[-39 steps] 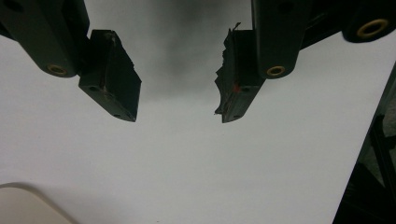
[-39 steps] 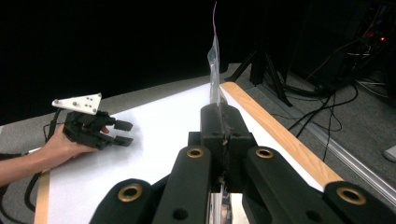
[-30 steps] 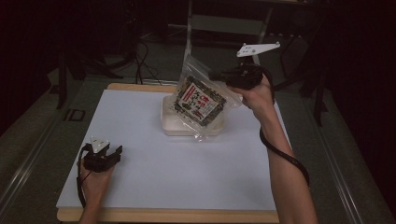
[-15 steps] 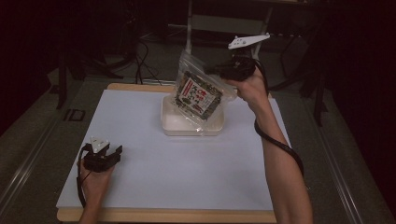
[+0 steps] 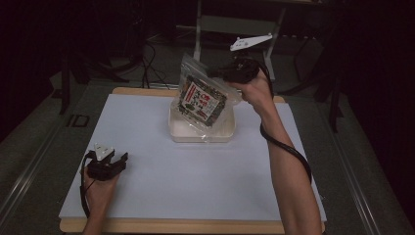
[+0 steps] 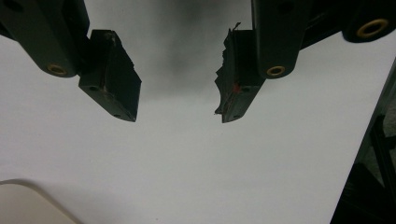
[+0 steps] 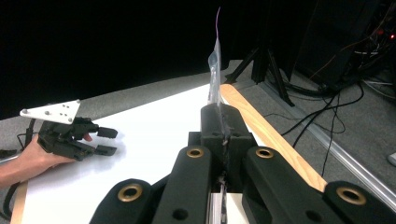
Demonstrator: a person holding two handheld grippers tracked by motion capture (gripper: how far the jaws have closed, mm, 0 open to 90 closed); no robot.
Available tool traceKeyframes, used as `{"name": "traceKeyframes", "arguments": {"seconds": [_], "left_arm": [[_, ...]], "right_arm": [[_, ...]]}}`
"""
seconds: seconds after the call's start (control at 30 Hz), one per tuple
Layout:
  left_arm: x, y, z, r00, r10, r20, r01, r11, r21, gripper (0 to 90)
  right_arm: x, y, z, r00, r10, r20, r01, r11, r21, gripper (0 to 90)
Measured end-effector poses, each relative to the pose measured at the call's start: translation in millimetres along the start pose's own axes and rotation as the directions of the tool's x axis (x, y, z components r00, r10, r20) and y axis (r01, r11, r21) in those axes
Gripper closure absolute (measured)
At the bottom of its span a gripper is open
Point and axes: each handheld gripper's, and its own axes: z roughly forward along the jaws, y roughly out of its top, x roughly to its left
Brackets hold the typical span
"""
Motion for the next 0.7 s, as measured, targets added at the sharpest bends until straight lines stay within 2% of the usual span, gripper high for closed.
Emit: {"name": "traceKeyframes", "arguments": {"seconds": [0.23,0.4,0.63,0.7], "left_arm": [[-0.2,-0.1,0.0,1.0000,0.000,0.000,0.000,1.0000,0.001,48.1],[0.3,-0.2,0.0,1.0000,-0.001,0.001,0.001,1.0000,0.002,48.1],[0.7,-0.2,-0.2,1.0000,-0.005,0.000,0.005,1.0000,-0.001,48.1],[0.7,-0.2,-0.3,1.0000,-0.006,0.000,0.006,1.0000,-0.001,48.0]], "right_arm": [[-5.3,-7.6,9.4,0.9995,0.022,-0.022,-0.023,1.000,-0.016,90.0],[-7.2,-13.7,19.8,0.9983,0.039,-0.042,-0.039,0.999,-0.006,90.0],[-9.8,-23.3,36.0,0.9945,0.072,-0.076,-0.069,0.997,0.047,90.0],[-11.5,-26.6,39.9,0.9937,0.086,-0.071,-0.082,0.995,0.065,90.0]]}}
